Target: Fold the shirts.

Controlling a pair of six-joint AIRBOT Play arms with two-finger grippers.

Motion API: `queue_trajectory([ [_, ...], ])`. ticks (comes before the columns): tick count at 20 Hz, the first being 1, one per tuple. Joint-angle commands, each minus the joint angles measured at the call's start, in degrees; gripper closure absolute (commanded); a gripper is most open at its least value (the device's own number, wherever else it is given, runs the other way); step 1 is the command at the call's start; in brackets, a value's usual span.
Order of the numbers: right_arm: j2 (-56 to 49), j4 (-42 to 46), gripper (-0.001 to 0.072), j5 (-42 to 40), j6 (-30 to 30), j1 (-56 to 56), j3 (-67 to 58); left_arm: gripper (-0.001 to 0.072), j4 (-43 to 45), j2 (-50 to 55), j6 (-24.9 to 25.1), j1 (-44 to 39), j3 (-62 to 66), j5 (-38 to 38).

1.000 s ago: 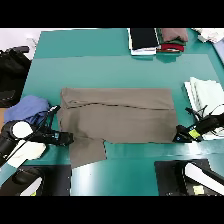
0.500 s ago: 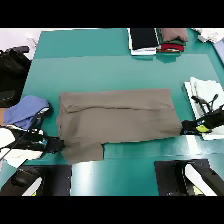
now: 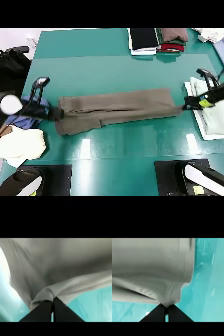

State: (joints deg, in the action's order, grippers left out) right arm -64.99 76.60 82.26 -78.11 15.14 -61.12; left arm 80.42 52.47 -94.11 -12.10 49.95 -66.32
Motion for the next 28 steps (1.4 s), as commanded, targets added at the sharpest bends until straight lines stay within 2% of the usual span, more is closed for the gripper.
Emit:
queue_trajectory([
  [1, -10.14, -0.59, 0.0691, -2.27, -1.81, -3.34, -9.2, 0.0675, 1.77, 10.69, 3.3, 3.34, 6.47, 8.76],
  [4, -17.33, -0.61, 0.0692, -2.16, -2.58, -5.68, -15.65, 0.0675, 0.13, 17.03, 6.1, 3.32, 8.85, 13.05],
  [7, -22.49, -0.66, 0.0687, -1.53, -2.69, -6.82, -20.63, 0.0674, -0.04, 20.17, 6.05, 3.32, 9.22, 17.4],
  [8, -23.67, -1.36, 0.0599, -1.68, -2.62, -6.82, -21.86, 0.0667, -0.09, 20.26, 6.05, 3.32, 9.25, 17.75],
  [9, -24.48, -3.15, 0.0446, -2.29, -2.49, -6.51, -22.8, 0.0434, -0.11, 20.2, 6.01, 3.32, 9.53, 17.53],
  [10, -25.09, -5.62, 0.0371, -2.99, -0.7, -5.62, -23.69, 0.0263, -0.09, 20.2, 5.42, 3.32, 10.36, 16.44],
  [11, -25.44, -8.55, 0.0332, -3.08, 1.38, -4.74, -24.22, 0.0249, -0.09, 20.17, 4.5, 3.32, 11.69, 14.75],
  [12, -25.49, -11.17, 0.0249, -3.26, 3.41, -3.52, -24.13, 0.0249, -0.11, 20.17, 3.91, 3.32, 13.4, 12.63],
  [13, -25.49, -12.57, 0.022, -3.21, 4.39, -2.32, -23.74, 0.0249, -0.5, 20.17, 3.96, 3.32, 14.84, 11.08],
  [14, -25.49, -12.66, 0.022, -2.73, 4.76, -0.74, -22.88, 0.0251, -1.42, 20.15, 4.02, 3.32, 15.98, 9.84],
  [15, -25.49, -12.63, 0.0219, -2.27, 5.05, 1.01, -21.64, 0.0341, -2.12, 20.06, 4.0, 3.32, 16.63, 9.22],
  [16, -25.49, -12.63, 0.0189, -2.12, 5.29, 3.06, -19.91, 0.0525, -3.34, 20.09, 4.13, 3.32, 16.96, 8.85],
  [17, -25.49, -12.72, 0.0188, -2.49, 5.33, 5.07, -17.94, 0.0671, -4.83, 20.09, 4.17, 3.26, 16.94, 8.9],
  [19, -26.12, -13.99, 0.0188, -3.5, 7.19, 8.72, -13.97, 0.0675, -8.04, 20.22, 4.13, 2.6, 16.9, 10.25],
  [21, -28.41, -18.91, 0.0188, -3.52, 9.97, 10.97, -11.43, 0.0675, -10.29, 20.33, 4.11, 0.57, 16.9, 12.48],
  [25, -34.45, -27.15, 0.0191, -3.78, 12.26, 9.55, -10.27, 0.0675, -10.64, 21.94, 1.95, -6.67, 16.9, 16.9],
  [26, -35.5, -28.72, 0.0232, -3.82, 12.83, 8.33, -10.29, 0.0675, -10.75, 22.99, 0.68, -8.46, 16.9, 17.97],
  [27, -36.11, -29.33, 0.0319, -3.85, 14.23, 7.02, -10.47, 0.0676, -11.26, 24.04, -0.26, -9.99, 16.96, 19.37],
  [28, -36.35, -29.07, 0.0493, -3.43, 15.93, 5.53, -11.1, 0.0676, -12.22, 25.44, -0.44, -11.5, 17.11, 21.35],
])
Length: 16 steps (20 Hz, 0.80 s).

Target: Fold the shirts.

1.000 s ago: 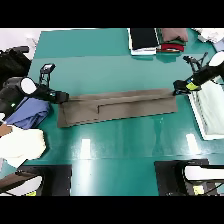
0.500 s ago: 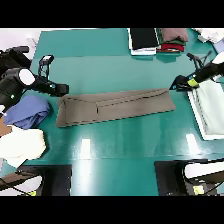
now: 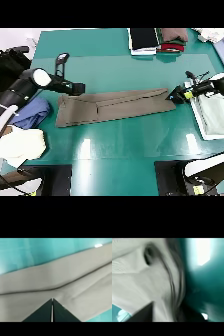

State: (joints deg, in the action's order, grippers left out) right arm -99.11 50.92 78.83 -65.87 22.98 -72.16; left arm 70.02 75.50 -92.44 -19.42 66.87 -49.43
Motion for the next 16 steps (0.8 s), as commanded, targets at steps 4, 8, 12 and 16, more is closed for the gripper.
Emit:
queue_trajectory([
  [4, 2.67, -3.39, 0.0692, 2.23, 5.11, -5.55, -6.99, 0.0676, -4.83, 11.39, -2.05, -8.37, 7.13, 6.27],
  [8, 11.39, -3.39, 0.0692, 2.86, -0.2, -9.94, -16.22, 0.0676, -5.81, 22.25, -1.99, -12.13, 17.77, 5.66],
  [12, 16.61, -3.37, 0.0692, 2.93, -3.93, -16.7, -24.0, 0.0676, -6.29, 29.27, -1.9, -14.29, 23.39, 3.3],
  [16, 17.31, -3.37, 0.0692, 3.54, -7.67, -23.3, -29.75, 0.0676, -7.1, 31.12, -1.53, -15.54, 23.61, 4.46],
])
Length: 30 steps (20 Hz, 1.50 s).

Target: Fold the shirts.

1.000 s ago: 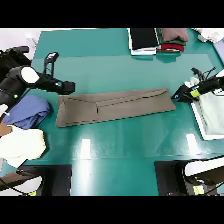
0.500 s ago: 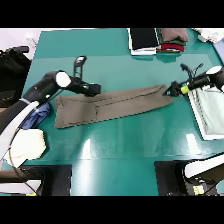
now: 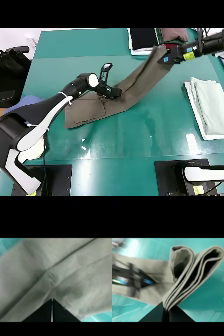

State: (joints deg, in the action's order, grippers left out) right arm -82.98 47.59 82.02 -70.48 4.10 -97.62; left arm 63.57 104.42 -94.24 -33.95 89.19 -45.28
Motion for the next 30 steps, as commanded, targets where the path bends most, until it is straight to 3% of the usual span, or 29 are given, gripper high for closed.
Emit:
queue_trajectory([
  [1, 1.14, -0.02, 0.0691, 0.2, -3.19, -5.84, -5.01, 0.0676, -0.66, 2.23, 0.24, -1.03, 1.29, 0.63],
  [6, 1.14, -0.22, 0.0692, -0.72, -5.16, -11.69, -5.55, 0.0676, 2.03, 1.49, 0.15, -0.59, 1.31, -1.31],
  [11, 1.05, -4.57, 0.0691, -5.44, -5.16, -19.41, -5.53, 0.0675, 9.94, -8.7, -1.73, 8.24, 1.29, -7.74],
  [15, -2.56, -4.63, 0.0691, -14.95, -5.16, -31.98, -5.53, 0.0675, 19.58, -23.19, -1.22, 18.82, 1.29, -13.66],
  [18, -9.18, -7.72, 0.0679, -28.04, -4.74, -43.63, -5.55, 0.0675, 25.81, -33.35, -1.27, 25.92, 1.29, -15.15],
  [20, -13.62, -10.32, 0.0435, -38.29, -1.95, -49.31, -5.55, 0.0675, 26.82, -37.81, -1.27, 28.98, 1.29, -15.72],
  [21, -15.26, -10.6, 0.0402, -40.61, -1.9, -51.12, -5.6, 0.0675, 26.82, -39.36, -1.25, 29.9, 1.29, -15.82],
  [25, -14.6, -6.49, 0.0407, -33.79, -2.19, -48.33, -4.2, 0.0676, 25.75, -40.94, 0.28, 29.99, 1.25, -15.8],
  [30, -4.9, 4.17, 0.0405, -25.57, -7.74, -32.89, 13.16, 0.0676, 24.7, -40.89, 1.36, 25.42, 1.22, -14.49],
])
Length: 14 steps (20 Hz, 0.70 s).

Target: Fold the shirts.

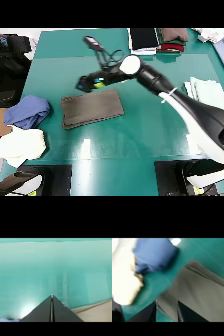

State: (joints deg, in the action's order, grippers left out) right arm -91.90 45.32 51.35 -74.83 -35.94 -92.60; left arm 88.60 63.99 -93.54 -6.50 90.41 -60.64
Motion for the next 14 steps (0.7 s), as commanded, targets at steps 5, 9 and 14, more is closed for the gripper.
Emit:
queue_trajectory([
  [5, 2.86, 6.93, 0.009, 11.52, -3.82, 21.68, 20.7, 0.0675, -0.5, 0.9, 1.03, -7.89, 0.0, 2.71],
  [9, -5.35, -3.89, 0.0163, 11.17, -2.71, 23.02, 20.5, 0.0675, -0.5, 3.08, 2.03, -12.02, 0.0, 2.69],
  [14, -16.44, -10.08, 0.0186, 10.25, -2.67, 15.61, 9.42, 0.0675, -0.63, 4.66, 2.51, -14.34, 0.0, 2.67],
])
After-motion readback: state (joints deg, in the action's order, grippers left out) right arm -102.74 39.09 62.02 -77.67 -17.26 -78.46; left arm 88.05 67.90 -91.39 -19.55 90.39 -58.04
